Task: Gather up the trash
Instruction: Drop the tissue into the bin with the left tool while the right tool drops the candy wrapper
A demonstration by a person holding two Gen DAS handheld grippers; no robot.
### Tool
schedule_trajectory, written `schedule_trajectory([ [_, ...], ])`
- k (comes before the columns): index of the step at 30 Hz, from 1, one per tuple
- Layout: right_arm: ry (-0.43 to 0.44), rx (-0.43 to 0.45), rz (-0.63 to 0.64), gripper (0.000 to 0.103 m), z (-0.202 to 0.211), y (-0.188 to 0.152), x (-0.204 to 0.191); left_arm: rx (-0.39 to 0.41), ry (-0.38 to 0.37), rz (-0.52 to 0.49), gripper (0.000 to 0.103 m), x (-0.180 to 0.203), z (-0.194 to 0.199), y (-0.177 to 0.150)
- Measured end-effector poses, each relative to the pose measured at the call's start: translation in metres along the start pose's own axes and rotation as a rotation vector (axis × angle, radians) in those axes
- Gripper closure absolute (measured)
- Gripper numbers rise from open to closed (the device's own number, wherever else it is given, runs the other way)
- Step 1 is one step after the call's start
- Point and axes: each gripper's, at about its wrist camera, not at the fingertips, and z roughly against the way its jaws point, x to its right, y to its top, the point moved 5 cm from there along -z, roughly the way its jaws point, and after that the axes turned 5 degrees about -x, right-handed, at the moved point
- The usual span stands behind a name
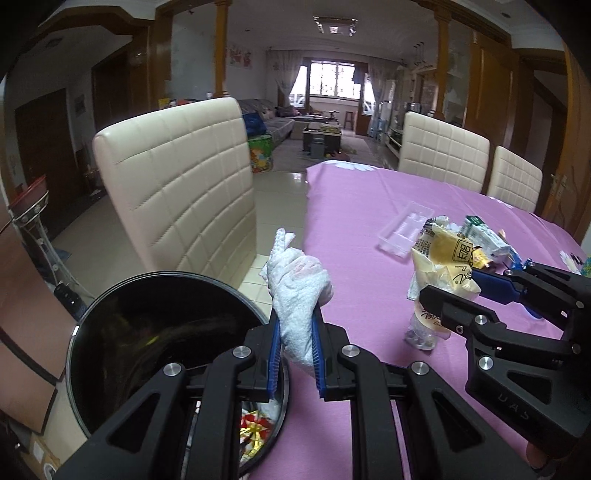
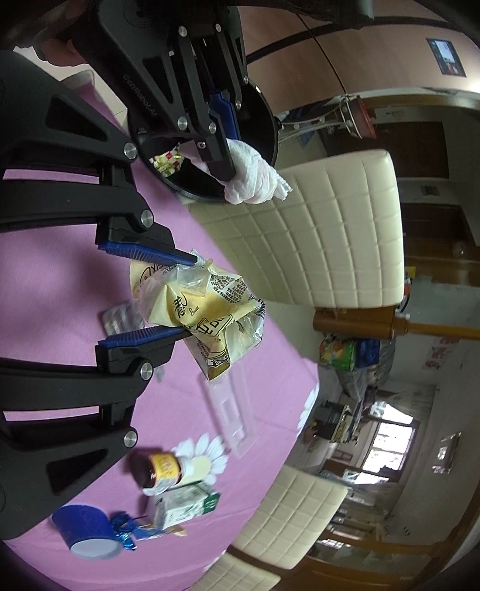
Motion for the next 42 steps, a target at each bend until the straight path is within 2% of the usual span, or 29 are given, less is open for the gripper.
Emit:
schedule_trajectory([
  [15,0.041,-0.009,0.121,0.068,-0.023,0.017,-0.069,-0.01,0.097,0.104,0.088,-0.07,-0.003,-0.018],
  [20,0.12,-0.009,0.153,0.067,-0.028,0.021,-0.095,-0.008,0.137,0.142,0.088,-0.09,0.003,-0.024],
  [21,0.145,-0.015,0.163,0.065,-0.029,0.021,-0.1,-0.007,0.145,0.15,0.088,-0.095,0.004,-0.024],
  [22,0.17,-0.027,0.171,0.046,-0.031,0.021,-0.105,-0.007,0.15,0.157,0.088,-0.099,0.005,-0.025],
  [23,0.16,-0.023,0.168,0.028,-0.031,0.021,-0.107,-0.007,0.154,0.163,0.088,-0.102,0.005,-0.026],
  [25,0.139,0.01,0.153,0.012,-0.028,0.021,-0.103,-0.005,0.168,0.181,0.088,-0.11,0.006,-0.027],
  [26,0.143,0.021,0.145,0.011,-0.025,0.021,-0.1,-0.007,0.167,0.186,0.088,-0.11,0.006,-0.027],
  [31,0.042,0.03,0.103,0.011,-0.021,0.015,-0.072,-0.022,0.168,0.174,0.088,-0.105,-0.001,-0.028],
  [37,-0.022,-0.008,-0.001,0.011,-0.022,0.0,-0.028,-0.068,0.16,0.155,0.088,-0.094,-0.018,-0.033],
  [42,-0.068,-0.028,-0.086,0.011,-0.018,-0.016,0.014,-0.128,0.175,0.169,0.085,-0.1,-0.033,-0.044],
])
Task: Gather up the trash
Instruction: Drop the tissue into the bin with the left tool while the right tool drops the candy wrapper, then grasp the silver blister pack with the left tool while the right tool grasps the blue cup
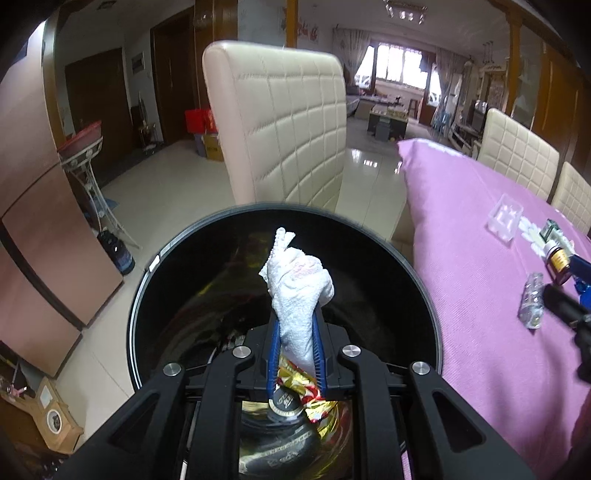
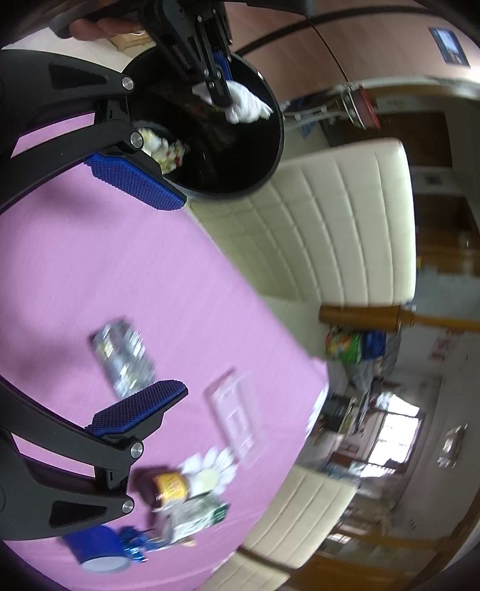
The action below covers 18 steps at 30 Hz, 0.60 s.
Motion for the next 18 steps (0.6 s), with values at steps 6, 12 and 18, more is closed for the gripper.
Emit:
schedule_trajectory([
  [6,-0.039,0.001,-0.104,0.011,0.011,-0.016,0.052,-0.051,-0.007,0.036,0.021,-0.003,-0.007,-0.005],
  [12,-0.109,0.031,-0.179,0.011,0.031,-0.03,0.1,0.028,-0.014,-0.027,0.02,0.029,0.016,-0.002],
  [18,-0.243,0.053,-0.259,0.01,0.051,-0.052,0.158,0.008,-0.124,-0.169,0.02,0.109,0.018,-0.003],
])
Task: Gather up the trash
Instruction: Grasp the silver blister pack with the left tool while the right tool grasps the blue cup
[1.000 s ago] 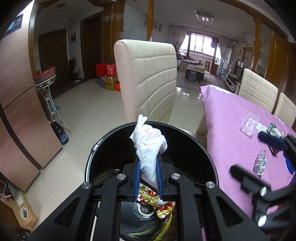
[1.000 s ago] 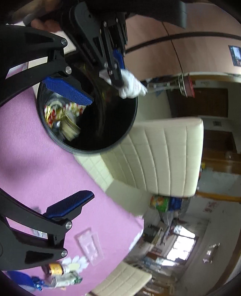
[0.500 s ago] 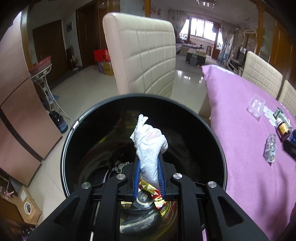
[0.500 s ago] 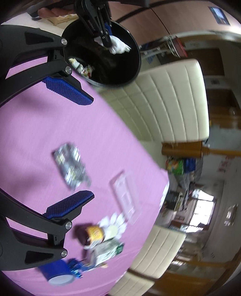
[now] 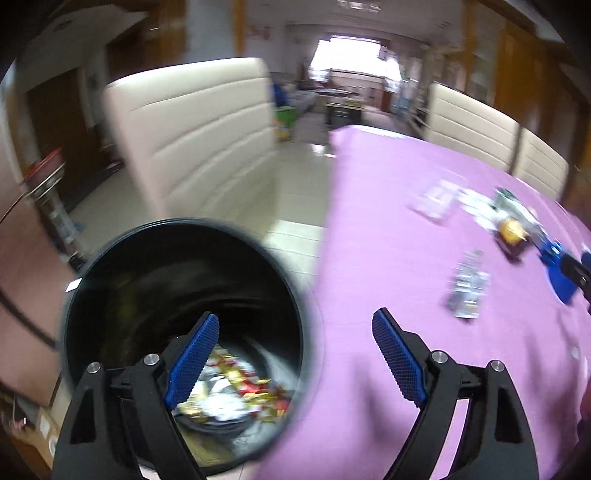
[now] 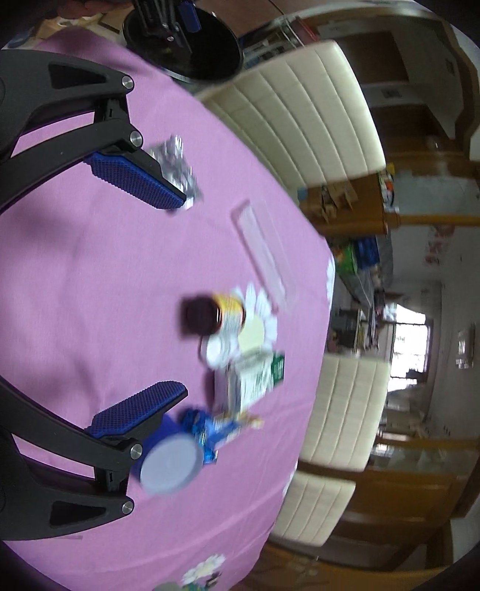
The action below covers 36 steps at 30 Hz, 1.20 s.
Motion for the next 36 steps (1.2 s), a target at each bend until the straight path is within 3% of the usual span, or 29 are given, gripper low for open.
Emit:
schedule_trajectory([
  [6,-0.143,0.015,-0.049,0.004,0.002,-0.005,0.066,-0.043,-0.123,-0.129,0.02,0.081,-0.021,0.01],
  [11,-0.096,-0.082,-0.105,0.004,-0.024,-0.012,0.099,-0.088,-0.127,-0.184,0.02,0.118,-0.038,0.016],
  [19,-0.046,-0.165,-0.172,0.004,-0.06,-0.017,0.108,-0.139,-0.109,-0.19,0.02,0.134,-0.061,0.02],
  [21,-0.049,-0.166,-0.174,0.006,-0.064,-0.018,0.108,-0.141,-0.107,-0.198,0.02,0.138,-0.065,0.02],
  [24,-0.056,-0.187,-0.16,0.024,-0.073,-0.019,0.106,-0.133,-0.104,-0.205,0.02,0.142,-0.066,0.021],
  [26,-0.046,-0.186,-0.164,0.027,-0.074,-0.021,0.107,-0.132,-0.107,-0.204,0.022,0.143,-0.066,0.022],
  [28,-0.044,-0.181,-0.153,0.027,-0.071,-0.022,0.106,-0.119,-0.114,-0.213,0.031,0.145,-0.064,0.021],
  [30,-0.037,-0.178,-0.153,0.027,-0.068,-0.025,0.105,-0.11,-0.121,-0.223,0.056,0.148,-0.059,0.02],
  [32,-0.018,-0.174,-0.156,0.027,-0.062,-0.028,0.102,-0.113,-0.132,-0.234,0.069,0.15,-0.054,0.017],
  [36,0.014,-0.161,-0.136,0.027,-0.048,-0.033,0.088,-0.12,-0.191,-0.215,0.073,0.146,-0.044,0.01],
])
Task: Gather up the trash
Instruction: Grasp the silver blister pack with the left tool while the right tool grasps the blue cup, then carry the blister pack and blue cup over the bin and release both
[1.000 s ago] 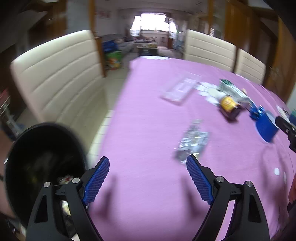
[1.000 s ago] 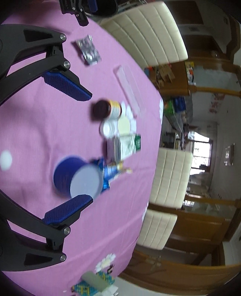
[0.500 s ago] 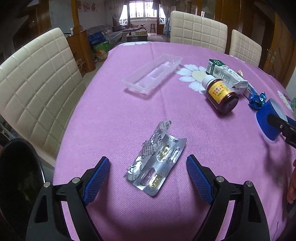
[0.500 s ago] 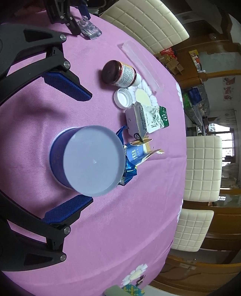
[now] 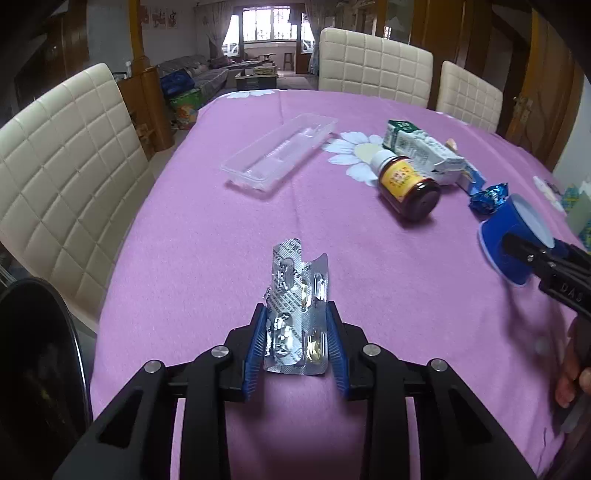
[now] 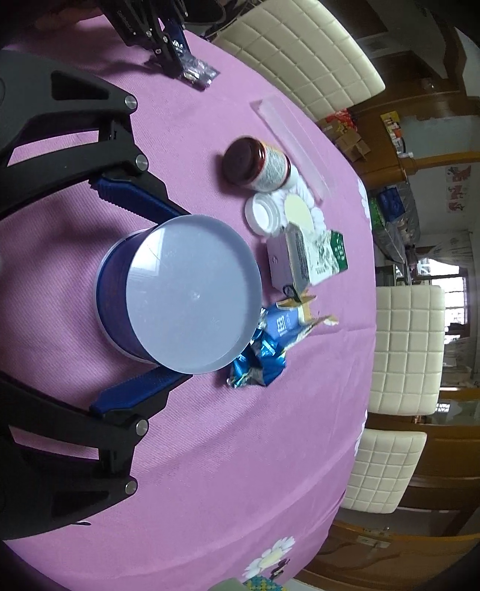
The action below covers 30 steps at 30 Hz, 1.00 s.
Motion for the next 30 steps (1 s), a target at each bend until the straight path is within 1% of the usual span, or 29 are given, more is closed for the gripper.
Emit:
schedule_trajectory([
  [4,0.042,0.02,0.036,0.027,0.014,-0.005,-0.021,0.029,-0.007,0.006,0.074,-0.001,0.015,-0.009],
  [7,0.058,0.045,0.08,0.027,0.026,-0.007,-0.041,0.051,-0.022,0.018,0.074,-0.005,0.029,-0.014],
  [10,0.082,0.063,0.116,0.027,0.037,-0.007,-0.057,0.076,-0.019,0.017,0.074,-0.007,0.041,-0.016],
  [15,0.1,0.079,0.173,0.027,0.046,-0.009,-0.082,0.123,0.03,0.014,0.074,-0.015,0.061,-0.02],
  [19,0.126,0.096,0.219,0.027,0.05,-0.009,-0.101,0.159,0.077,0.032,0.074,-0.028,0.075,-0.023],
  [21,0.124,0.11,0.247,0.027,0.052,-0.009,-0.111,0.176,0.099,0.049,0.074,-0.037,0.082,-0.025],
  [30,0.166,0.144,0.341,0.027,0.063,-0.009,-0.157,0.194,0.153,0.1,0.074,-0.069,0.094,-0.041],
])
